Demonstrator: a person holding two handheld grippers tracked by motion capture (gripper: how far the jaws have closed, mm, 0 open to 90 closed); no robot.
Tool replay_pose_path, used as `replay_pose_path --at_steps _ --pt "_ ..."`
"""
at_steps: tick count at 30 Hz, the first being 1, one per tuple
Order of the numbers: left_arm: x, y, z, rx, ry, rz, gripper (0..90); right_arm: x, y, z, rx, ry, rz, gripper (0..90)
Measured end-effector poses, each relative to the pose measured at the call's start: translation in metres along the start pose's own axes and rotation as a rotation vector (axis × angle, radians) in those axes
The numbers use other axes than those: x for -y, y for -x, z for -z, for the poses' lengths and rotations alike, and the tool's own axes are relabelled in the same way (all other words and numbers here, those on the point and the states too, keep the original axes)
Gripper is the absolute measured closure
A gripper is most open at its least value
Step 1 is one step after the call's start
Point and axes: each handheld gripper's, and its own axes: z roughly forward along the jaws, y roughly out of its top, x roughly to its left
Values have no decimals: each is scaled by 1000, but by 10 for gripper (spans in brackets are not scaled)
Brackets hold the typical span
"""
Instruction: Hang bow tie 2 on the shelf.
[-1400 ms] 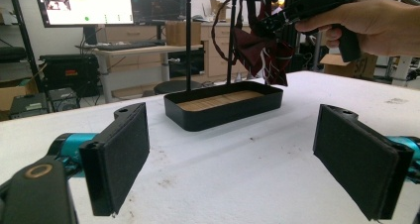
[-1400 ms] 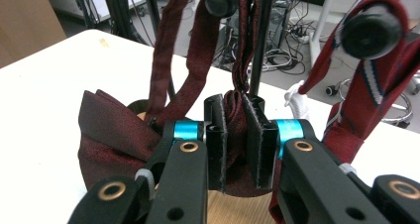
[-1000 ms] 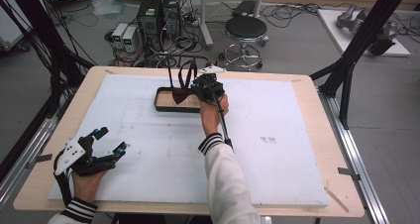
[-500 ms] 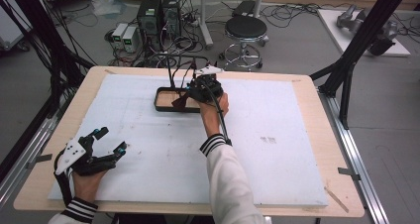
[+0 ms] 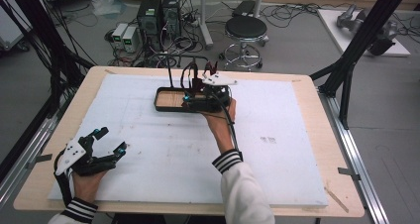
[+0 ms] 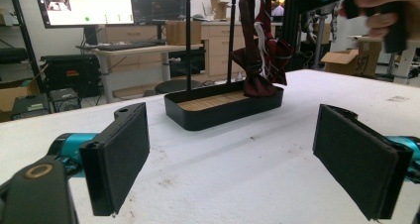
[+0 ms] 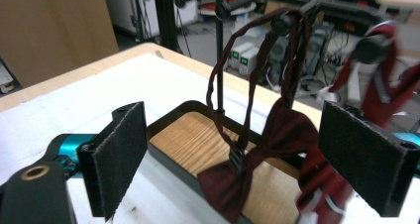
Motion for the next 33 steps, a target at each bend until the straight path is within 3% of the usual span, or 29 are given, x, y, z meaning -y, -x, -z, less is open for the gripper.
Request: replay_pose_path --at_steps 8,13,18,26,33 --pt "0 1 0 -3 2 -12 147 21 1 67 6 120 39 111" --pt "0 2 0 -6 4 -14 148 46 10 109 62 166 49 111" --pt "0 2 0 -8 4 -14 147 76 21 142 70 192 47 112" --pt "0 1 1 -11 6 -9 147 126 33 178 93 256 53 112" --pt "0 1 1 -13 7 -8 147 165 39 188 143 329 31 112"
